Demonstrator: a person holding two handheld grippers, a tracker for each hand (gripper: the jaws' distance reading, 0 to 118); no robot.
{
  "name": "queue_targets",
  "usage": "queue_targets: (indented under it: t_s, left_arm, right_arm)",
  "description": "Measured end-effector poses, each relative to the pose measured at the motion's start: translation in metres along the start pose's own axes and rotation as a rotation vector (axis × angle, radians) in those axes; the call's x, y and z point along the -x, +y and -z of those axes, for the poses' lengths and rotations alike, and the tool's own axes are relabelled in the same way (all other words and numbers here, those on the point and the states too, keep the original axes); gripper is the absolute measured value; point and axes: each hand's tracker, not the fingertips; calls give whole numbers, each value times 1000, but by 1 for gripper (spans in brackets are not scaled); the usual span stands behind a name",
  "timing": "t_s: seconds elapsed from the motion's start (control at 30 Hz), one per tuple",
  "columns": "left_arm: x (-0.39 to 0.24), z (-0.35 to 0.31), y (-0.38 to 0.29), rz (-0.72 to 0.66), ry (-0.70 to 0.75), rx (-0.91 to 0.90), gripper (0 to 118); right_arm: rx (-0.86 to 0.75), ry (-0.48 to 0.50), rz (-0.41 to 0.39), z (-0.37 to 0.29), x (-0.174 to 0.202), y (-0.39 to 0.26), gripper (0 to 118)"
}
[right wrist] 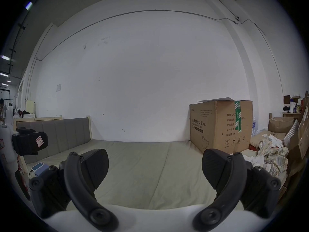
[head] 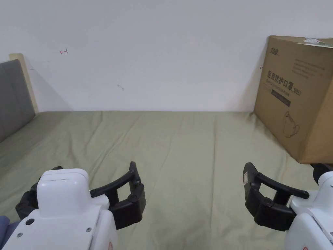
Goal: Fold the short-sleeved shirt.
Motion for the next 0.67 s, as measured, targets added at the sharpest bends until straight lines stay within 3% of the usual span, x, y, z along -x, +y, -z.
queue_targets:
  t_s: [0.67]
  left_arm:
    - [-3, 6, 0, -31, -18, 64, 111]
  right_arm:
    - [49, 9, 26, 8, 0, -3, 113]
